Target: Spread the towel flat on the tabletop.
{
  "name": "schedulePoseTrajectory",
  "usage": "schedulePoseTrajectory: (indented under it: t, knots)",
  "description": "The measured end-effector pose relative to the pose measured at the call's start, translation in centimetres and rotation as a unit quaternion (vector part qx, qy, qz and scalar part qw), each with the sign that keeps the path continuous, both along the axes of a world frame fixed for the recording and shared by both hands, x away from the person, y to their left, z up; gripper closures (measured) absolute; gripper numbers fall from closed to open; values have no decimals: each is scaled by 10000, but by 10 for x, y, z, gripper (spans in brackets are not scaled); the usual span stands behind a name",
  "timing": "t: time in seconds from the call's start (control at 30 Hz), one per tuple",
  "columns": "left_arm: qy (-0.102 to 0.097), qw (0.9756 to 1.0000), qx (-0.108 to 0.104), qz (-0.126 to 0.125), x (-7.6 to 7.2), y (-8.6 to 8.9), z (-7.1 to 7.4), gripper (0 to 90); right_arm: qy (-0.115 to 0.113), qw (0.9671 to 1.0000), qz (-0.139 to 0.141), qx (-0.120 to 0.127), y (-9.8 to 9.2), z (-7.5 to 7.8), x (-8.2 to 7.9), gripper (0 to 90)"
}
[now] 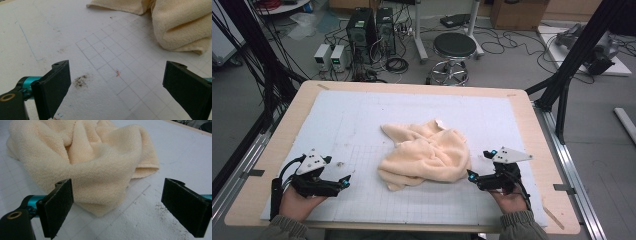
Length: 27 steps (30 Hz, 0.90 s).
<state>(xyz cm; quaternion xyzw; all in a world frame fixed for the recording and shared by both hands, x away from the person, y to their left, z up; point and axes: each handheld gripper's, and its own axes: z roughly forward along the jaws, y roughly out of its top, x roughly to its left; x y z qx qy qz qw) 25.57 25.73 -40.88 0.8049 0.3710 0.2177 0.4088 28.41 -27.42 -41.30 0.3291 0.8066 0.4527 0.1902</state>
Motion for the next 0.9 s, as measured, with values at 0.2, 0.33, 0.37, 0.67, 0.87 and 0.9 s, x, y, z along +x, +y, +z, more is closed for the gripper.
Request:
schedulePoseTrajectory:
  t: [0.2, 0.33, 0.37, 0.67, 0.87, 0.9]
  knots:
    - [10, 10000, -42, 20, 2, -1, -1, 85, 98, 10000, 7, 8, 0, -1, 1, 100]
    - [2, 10000, -34, 11, 1, 0, -1, 85, 69, 10000, 26, -17, 1, -1, 2, 100]
    - [2, 10000, -34, 11, 1, 0, -1, 85, 73, 10000, 22, -22, 1, -1, 1, 100]
    - [8, 10000, -72, 25, -1, 2, -1, 85, 26, 10000, 4, -10, 1, 0, 0, 100]
    - [9, 9999, -109, -1, -1, 1, 0, 85, -14, 10000, 12, 29, 0, 1, -2, 100]
    - [3, 9999, -99, -28, 0, 0, 0, 85, -26, 10000, 10, 47, 0, 2, -3, 100]
